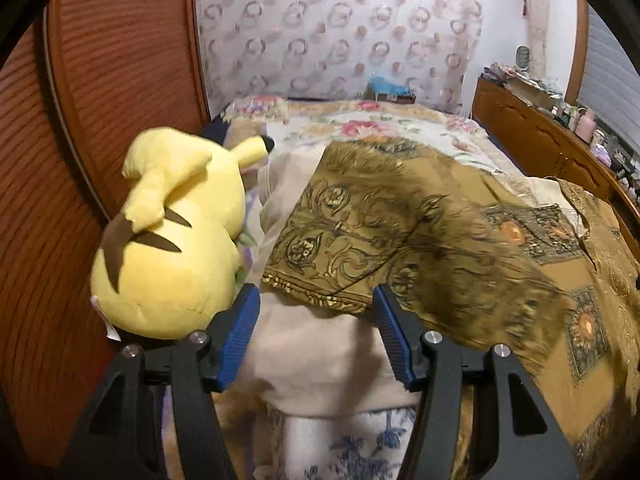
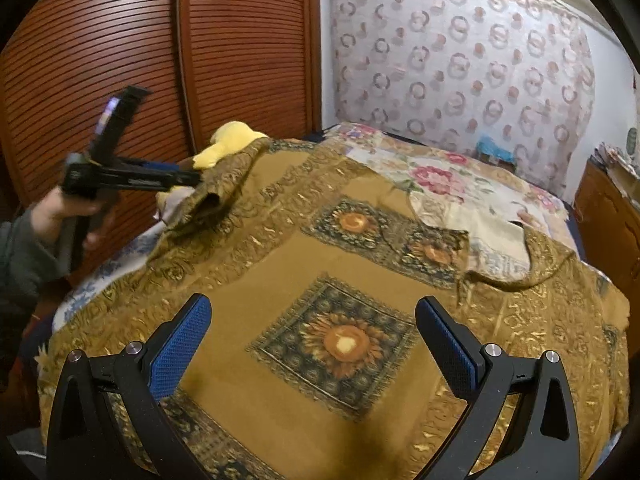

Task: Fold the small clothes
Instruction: 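Lift the sleeve with the left gripper and fold it across the shirt body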

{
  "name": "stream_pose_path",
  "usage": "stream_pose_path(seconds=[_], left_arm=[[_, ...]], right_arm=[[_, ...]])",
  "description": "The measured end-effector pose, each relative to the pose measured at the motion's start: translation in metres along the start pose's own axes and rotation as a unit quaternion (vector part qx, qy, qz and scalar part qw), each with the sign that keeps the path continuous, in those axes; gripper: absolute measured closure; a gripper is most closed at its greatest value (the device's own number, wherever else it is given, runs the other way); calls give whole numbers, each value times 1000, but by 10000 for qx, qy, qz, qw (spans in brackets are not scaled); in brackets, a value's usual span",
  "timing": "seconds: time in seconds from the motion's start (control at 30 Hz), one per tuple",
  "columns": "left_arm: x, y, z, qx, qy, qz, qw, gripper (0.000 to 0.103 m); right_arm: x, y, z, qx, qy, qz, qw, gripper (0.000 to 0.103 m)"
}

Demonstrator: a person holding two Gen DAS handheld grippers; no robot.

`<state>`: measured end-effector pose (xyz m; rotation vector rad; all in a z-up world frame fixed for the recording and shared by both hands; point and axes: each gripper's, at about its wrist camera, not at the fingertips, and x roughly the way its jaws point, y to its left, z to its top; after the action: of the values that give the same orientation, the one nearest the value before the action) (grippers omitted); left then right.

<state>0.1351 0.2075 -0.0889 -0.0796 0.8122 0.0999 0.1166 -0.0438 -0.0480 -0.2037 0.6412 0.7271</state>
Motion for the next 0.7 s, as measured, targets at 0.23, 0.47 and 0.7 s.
stream_pose_path(seconds=[0.23, 0.47, 0.7], left_arm=[[12, -7, -2, 65, 32, -121, 9999, 55], [21, -16, 6, 276, 217, -220, 9991, 83], [10, -18, 10, 387, 102, -125, 9991, 99]], right_arm=[[3, 8, -2, -115, 42, 54, 9999, 0], [2, 1, -10, 21, 70, 58, 10000, 0], [-3, -8, -13, 148, 20, 43, 9999, 0]])
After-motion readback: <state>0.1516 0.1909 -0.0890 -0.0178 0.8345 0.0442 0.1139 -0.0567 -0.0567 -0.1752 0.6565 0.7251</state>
